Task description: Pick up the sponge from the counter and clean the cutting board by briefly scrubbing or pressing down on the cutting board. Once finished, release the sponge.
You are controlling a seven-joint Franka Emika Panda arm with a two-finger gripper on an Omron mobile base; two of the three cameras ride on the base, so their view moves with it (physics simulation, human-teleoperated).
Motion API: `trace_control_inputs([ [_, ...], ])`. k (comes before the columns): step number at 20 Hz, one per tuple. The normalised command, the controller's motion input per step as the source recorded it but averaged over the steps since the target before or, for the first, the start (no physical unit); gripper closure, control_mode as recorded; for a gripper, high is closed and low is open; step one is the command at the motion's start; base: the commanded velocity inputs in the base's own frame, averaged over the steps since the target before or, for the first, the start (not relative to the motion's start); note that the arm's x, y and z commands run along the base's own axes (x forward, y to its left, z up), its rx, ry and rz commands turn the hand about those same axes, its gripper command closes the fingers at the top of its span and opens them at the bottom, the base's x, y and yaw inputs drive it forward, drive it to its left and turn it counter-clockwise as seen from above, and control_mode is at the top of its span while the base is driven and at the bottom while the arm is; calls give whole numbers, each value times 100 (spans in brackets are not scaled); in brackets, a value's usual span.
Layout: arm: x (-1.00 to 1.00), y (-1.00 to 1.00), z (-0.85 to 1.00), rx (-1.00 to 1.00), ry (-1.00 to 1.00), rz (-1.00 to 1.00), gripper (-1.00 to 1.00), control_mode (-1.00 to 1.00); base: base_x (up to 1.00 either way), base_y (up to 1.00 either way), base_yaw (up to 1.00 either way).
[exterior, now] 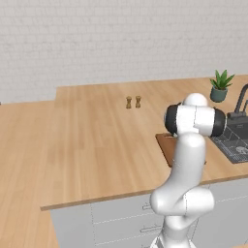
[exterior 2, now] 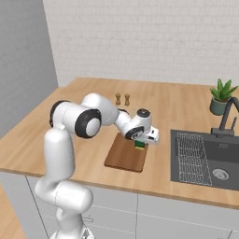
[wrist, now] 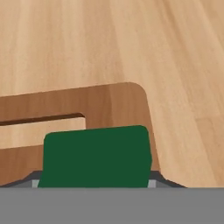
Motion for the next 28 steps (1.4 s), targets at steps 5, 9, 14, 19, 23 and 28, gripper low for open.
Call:
trace_control_inputs([
  [5, -55, -3, -6, 0, 0, -12, 100, -100, 0, 0, 0],
  [9, -36, -2, -20, 0, -2, -2, 100, -100, 0, 0, 0],
  [14, -26, 0, -62, 0, -4, 0, 100, -100, 0, 0, 0],
  [19, -25, 0, -48, 0, -3, -1, 100, -100, 0, 0, 0],
  [23, -72, 0, 1, 0, 0, -1, 100, -100, 0, 0, 0],
  [28, -41, 0, -4, 0, 3, 0, 100, -100, 0, 0, 0],
])
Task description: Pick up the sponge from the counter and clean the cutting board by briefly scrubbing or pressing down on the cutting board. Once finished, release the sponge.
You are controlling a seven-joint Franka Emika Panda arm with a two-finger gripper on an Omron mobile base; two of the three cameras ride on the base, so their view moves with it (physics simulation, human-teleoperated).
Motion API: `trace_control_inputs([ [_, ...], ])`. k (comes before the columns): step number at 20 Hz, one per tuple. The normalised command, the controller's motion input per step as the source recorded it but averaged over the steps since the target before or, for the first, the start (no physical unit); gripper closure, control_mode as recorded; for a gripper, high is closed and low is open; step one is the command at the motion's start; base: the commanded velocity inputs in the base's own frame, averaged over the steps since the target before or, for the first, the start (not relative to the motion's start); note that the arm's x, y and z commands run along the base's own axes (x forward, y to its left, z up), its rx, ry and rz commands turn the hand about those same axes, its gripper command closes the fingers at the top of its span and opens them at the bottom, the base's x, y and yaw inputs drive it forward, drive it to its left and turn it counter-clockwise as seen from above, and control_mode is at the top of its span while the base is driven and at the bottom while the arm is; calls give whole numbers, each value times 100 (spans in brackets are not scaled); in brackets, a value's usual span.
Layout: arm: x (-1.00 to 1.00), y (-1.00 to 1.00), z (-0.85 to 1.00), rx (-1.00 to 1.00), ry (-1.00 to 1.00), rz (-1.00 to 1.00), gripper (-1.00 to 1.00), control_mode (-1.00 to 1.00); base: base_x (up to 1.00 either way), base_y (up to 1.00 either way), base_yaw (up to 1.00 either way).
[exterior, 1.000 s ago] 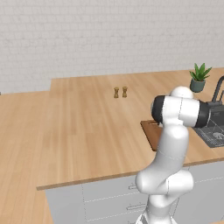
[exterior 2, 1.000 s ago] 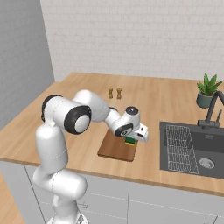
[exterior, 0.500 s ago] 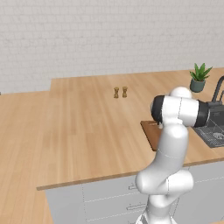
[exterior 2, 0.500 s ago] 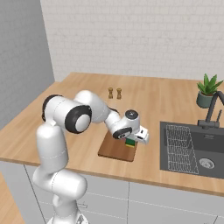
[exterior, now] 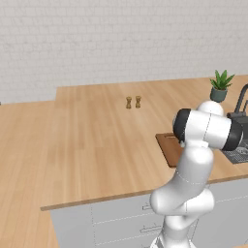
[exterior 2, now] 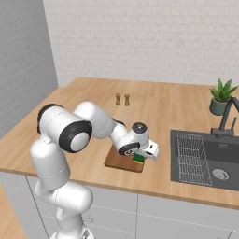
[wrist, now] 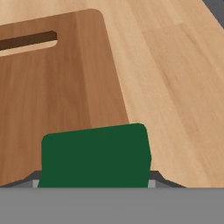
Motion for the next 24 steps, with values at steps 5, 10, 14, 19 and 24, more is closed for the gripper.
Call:
trace_control_inputs([
  [5, -17, 1, -44, 0, 0, 0, 100, -100, 0, 0, 0],
  [10, -25, 9, -87, 0, 0, -1, 100, -100, 0, 0, 0],
  [14, -46, 4, -22, 2, -11, -1, 100, -100, 0, 0, 0],
  [19, -53, 6, 2, 0, -4, 0, 100, -100, 0, 0, 0],
  [24, -6, 32, -4, 0, 1, 0, 100, -100, 0, 0, 0],
])
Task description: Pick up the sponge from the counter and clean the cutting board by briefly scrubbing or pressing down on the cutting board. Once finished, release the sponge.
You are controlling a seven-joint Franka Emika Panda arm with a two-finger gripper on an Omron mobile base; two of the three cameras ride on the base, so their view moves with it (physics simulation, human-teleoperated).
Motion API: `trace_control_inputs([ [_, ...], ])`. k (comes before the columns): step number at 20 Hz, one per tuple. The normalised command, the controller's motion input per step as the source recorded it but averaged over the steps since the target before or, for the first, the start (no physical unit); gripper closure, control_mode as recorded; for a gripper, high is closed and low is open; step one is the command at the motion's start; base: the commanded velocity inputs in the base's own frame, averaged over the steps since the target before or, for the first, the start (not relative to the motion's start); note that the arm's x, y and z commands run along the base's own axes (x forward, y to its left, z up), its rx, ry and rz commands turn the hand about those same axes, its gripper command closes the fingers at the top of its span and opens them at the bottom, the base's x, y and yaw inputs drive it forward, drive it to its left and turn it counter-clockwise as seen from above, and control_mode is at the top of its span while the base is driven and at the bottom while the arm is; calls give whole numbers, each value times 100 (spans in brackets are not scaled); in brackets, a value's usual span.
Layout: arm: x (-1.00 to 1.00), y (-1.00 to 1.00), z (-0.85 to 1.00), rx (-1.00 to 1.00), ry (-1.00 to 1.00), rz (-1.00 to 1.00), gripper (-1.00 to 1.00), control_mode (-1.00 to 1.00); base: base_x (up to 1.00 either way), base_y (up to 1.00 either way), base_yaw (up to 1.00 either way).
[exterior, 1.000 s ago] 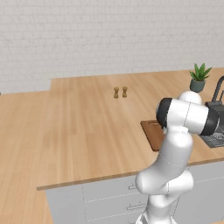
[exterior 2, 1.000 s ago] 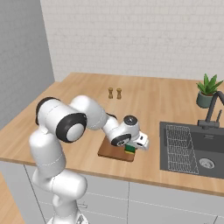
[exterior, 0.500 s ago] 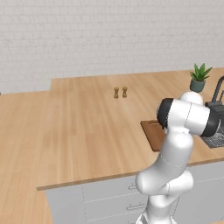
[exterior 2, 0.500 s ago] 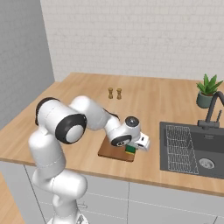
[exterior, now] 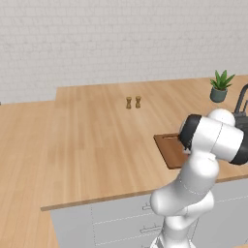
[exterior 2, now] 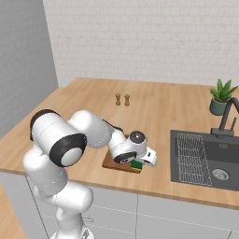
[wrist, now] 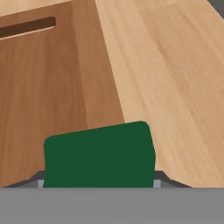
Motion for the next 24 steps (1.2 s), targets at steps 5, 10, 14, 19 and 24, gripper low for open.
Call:
trace_control_inputs([
  [5, -1, 27, -51, 0, 0, 0, 100, -100, 0, 0, 0],
  [10, -7, 6, -2, 0, 0, -3, 100, -100, 0, 0, 0],
  [14, -7, 28, 29, 0, 0, -7, 100, -100, 0, 0, 0],
  [19, 4, 49, 13, 0, 2, -2, 100, -100, 0, 0, 0],
  [24, 2, 26, -13, 0, 4, 0, 100, -100, 0, 0, 0],
])
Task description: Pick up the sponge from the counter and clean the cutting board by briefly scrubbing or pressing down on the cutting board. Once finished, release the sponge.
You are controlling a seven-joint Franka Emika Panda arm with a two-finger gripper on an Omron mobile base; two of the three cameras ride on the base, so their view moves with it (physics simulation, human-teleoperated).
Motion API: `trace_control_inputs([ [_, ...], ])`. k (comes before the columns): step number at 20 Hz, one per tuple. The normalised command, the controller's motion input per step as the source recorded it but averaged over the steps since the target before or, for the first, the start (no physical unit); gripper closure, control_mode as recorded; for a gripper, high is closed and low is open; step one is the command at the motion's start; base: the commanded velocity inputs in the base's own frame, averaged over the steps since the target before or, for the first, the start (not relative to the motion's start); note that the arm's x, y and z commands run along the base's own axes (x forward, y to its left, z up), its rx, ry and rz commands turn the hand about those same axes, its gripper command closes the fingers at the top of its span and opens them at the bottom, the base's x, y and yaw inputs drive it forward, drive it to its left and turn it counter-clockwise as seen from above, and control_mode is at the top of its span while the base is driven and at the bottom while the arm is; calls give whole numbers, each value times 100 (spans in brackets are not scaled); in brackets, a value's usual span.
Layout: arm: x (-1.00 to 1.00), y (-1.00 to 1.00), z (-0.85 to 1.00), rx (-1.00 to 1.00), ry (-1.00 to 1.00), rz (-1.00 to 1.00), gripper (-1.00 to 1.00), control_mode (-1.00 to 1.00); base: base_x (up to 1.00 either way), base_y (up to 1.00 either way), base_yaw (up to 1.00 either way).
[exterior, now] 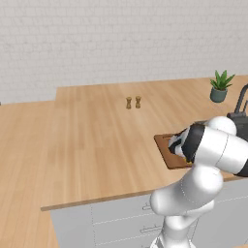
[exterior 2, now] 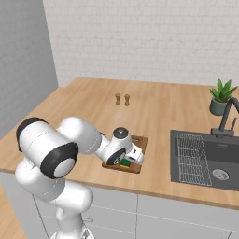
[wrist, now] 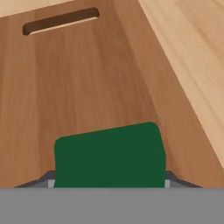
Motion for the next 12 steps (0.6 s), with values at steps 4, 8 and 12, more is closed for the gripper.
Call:
trace_control_inputs([
  [4, 0, 15, -48, 0, 0, 0, 100, -100, 0, 0, 0],
  [8, 0, 16, -70, 0, 0, 0, 100, -100, 0, 0, 0],
  [12, 9, 18, -11, 0, 0, 0, 100, -100, 0, 0, 0],
])
